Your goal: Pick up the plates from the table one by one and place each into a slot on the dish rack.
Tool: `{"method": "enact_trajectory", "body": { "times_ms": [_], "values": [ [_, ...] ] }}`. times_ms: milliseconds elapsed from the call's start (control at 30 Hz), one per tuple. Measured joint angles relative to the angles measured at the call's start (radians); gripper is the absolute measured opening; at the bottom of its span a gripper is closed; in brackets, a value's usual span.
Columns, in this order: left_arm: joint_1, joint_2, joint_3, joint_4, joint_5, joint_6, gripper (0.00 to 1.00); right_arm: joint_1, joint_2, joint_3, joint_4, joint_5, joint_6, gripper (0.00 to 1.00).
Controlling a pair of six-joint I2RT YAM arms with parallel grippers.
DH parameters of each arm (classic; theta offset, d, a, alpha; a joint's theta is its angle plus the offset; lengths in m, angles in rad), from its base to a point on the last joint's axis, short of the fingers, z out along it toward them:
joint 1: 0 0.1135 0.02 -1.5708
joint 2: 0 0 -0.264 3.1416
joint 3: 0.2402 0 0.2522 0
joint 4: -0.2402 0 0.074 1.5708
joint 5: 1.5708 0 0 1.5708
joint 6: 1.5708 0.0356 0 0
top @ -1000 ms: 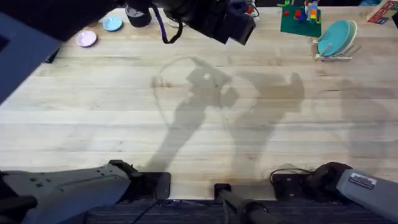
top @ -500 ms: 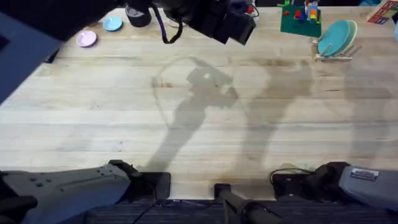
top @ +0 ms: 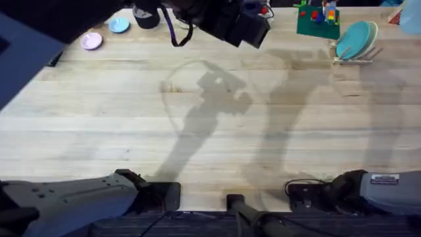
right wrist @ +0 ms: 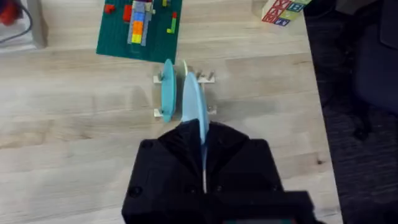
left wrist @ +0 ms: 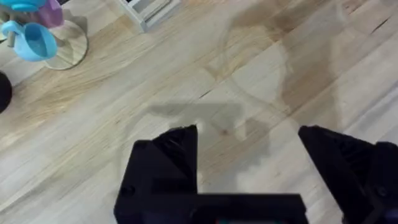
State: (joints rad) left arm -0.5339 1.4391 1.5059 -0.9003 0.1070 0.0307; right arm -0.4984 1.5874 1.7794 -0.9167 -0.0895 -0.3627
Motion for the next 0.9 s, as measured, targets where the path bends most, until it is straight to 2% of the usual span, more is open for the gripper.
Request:
{"method": "enact_trajectory", "body": {
  "times_ms": [900],
  "values": [
    [0.000,0.000,0.000,-0.021,0.000,0.000,0.994,0.000,0.063,0.000,0.054,0.026,0.004,0.030]
  ]
}}
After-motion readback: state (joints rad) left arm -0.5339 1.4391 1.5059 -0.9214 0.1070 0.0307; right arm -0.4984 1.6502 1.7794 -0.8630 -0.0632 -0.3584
